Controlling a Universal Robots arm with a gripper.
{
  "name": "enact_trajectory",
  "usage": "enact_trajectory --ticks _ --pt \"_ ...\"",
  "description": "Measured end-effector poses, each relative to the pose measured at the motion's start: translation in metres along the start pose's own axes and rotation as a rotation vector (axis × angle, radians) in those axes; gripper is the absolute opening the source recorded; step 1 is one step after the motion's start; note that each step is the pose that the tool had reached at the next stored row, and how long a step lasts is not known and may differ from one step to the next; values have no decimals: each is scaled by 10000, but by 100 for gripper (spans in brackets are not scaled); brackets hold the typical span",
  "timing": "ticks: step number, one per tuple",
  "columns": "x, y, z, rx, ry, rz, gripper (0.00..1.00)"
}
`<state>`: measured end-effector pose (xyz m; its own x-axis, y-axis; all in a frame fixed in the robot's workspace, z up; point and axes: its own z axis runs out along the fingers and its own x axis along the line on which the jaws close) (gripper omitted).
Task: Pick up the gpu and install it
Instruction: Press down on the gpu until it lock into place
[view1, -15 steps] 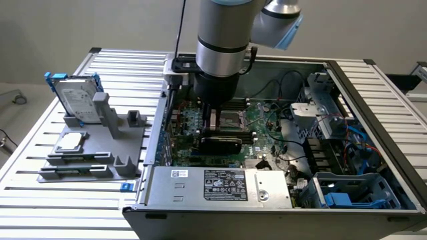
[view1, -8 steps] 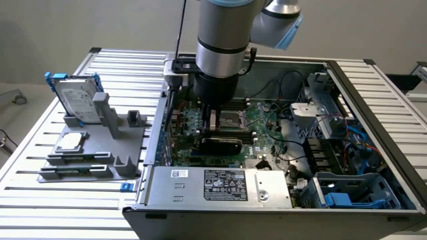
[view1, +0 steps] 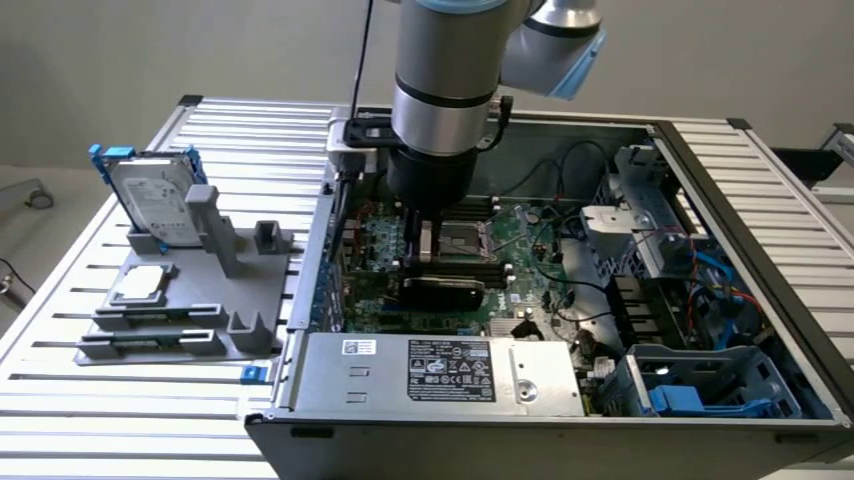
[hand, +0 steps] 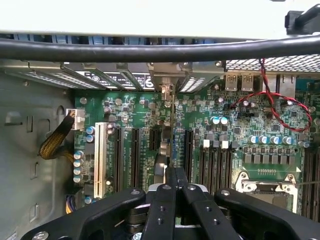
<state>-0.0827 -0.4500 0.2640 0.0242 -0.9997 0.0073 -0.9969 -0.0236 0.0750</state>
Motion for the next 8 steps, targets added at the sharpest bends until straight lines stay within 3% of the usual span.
enact_trajectory --ticks 3,8 --pt "-3 1 -33 19 -26 -1 11" --pt "1 18 -238 2 -1 -1 11"
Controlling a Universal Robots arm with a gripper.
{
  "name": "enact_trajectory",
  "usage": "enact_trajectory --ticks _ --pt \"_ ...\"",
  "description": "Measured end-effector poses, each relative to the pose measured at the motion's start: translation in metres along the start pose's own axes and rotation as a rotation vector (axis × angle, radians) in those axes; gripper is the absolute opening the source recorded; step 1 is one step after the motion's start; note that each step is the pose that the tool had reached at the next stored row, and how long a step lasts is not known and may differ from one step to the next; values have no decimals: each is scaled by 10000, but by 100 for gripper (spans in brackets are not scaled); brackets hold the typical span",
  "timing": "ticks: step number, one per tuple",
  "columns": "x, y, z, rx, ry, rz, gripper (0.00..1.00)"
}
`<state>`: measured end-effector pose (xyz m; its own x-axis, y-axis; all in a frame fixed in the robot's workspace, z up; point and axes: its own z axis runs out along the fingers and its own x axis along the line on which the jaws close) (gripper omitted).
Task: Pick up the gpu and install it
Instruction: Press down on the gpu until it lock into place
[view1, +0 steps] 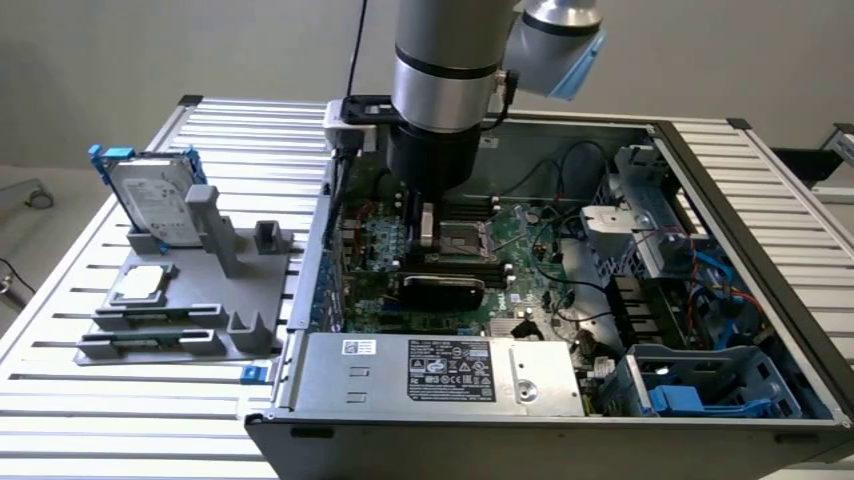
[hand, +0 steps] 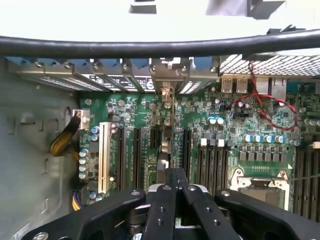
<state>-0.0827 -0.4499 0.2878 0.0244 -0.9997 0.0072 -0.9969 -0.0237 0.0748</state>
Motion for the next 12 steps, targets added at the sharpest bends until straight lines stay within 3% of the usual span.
enact_trajectory --ticks 6,7,9,12 --pt "15 65 -10 0 0 1 11" --pt "18 75 -10 -30 2 2 11" --pt "24 87 -9 -219 -4 4 11" --pt "31 103 -7 -565 -14 6 11"
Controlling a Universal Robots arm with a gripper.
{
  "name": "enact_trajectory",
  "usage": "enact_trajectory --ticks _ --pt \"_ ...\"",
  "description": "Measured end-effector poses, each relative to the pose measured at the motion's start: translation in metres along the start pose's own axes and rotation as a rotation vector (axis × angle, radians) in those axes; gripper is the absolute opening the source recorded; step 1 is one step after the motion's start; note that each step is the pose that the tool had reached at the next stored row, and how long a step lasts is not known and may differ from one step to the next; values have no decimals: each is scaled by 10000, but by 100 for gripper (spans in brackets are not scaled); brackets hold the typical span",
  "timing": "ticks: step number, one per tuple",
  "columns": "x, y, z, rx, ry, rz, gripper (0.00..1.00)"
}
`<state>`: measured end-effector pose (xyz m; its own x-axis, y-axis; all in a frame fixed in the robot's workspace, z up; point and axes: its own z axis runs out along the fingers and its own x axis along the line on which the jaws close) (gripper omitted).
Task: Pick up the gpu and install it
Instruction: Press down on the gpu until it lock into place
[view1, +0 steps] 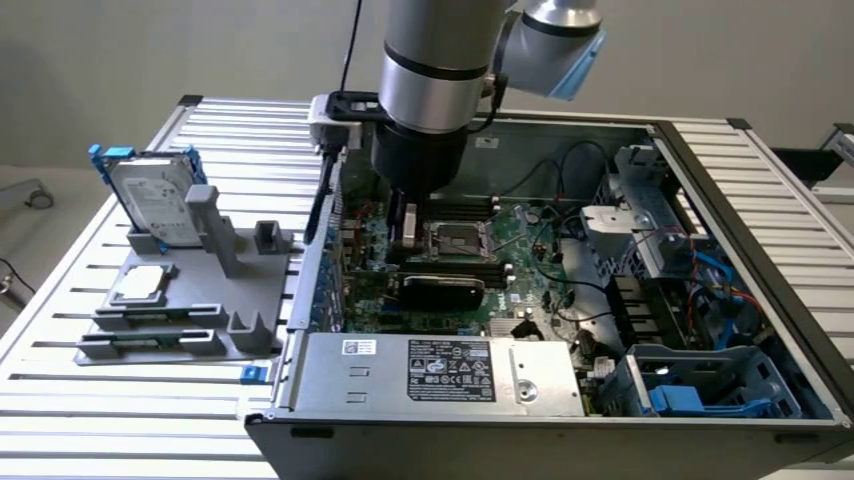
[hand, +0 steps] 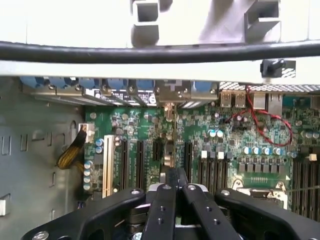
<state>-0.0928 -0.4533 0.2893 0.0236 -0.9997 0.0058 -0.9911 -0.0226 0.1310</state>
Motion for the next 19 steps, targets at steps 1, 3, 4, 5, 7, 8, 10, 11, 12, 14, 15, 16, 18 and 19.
enact_trajectory --ticks 1,3,4,5,7,8,10,11,12,14,15,16,18,19 --pt "2 5 0 -126 0 1 11" --pt "5 14 1 -379 -8 2 11" --pt "7 17 2 -511 -12 1 11" --pt "8 21 2 -620 -13 1 11" --pt "8 27 1 -778 -15 -1 11" --pt "8 29 0 -837 -14 -1 11" --pt "8 35 1 -926 -19 0 11" --pt "8 38 1 -958 -18 1 11" --pt "8 41 2 -992 -18 0 11" --pt "8 48 4 -1083 -21 0 11" --pt "8 53 5 -1145 -21 0 11" --pt "8 58 4 -1213 -18 -1 11" --pt "8 69 6 -1341 -17 -1 11" --pt "8 74 7 -1408 -16 0 11"
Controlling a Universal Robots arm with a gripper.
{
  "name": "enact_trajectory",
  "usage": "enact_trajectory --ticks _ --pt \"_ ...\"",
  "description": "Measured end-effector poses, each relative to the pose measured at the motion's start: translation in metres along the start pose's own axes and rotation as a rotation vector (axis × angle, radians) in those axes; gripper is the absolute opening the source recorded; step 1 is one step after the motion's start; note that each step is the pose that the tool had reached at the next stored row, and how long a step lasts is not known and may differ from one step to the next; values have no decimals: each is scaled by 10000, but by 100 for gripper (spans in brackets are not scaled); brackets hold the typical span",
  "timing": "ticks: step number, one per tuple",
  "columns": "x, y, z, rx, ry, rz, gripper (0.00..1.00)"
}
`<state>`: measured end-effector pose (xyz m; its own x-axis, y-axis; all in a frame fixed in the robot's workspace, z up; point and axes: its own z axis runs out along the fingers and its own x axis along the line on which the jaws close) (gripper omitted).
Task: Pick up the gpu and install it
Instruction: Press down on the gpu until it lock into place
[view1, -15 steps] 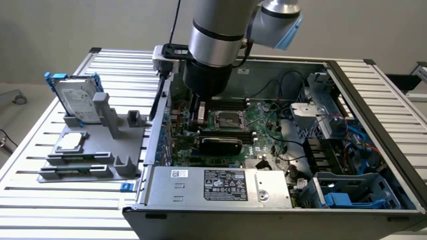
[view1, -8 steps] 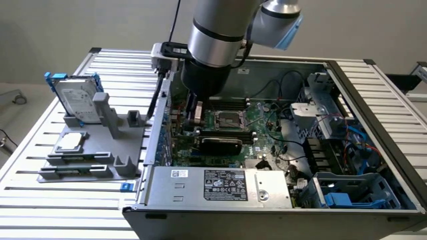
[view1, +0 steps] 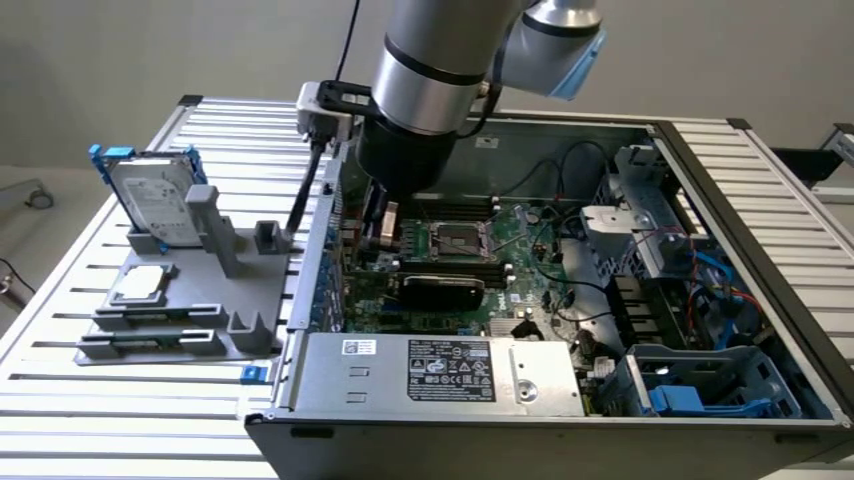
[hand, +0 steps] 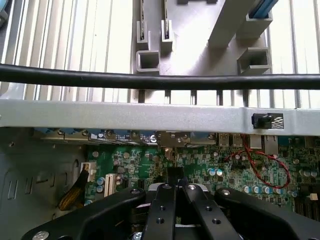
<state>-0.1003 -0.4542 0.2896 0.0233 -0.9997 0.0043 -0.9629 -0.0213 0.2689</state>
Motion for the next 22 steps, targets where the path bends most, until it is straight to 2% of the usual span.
enact_trajectory --ticks 4,8,12,18,22 --pt "0 19 5 -253 14 3 11" --pt "0 31 8 -391 44 12 11" --pt "0 30 9 -401 101 27 11" --pt "0 45 11 -407 248 72 11" --pt "0 61 16 -410 287 85 11"
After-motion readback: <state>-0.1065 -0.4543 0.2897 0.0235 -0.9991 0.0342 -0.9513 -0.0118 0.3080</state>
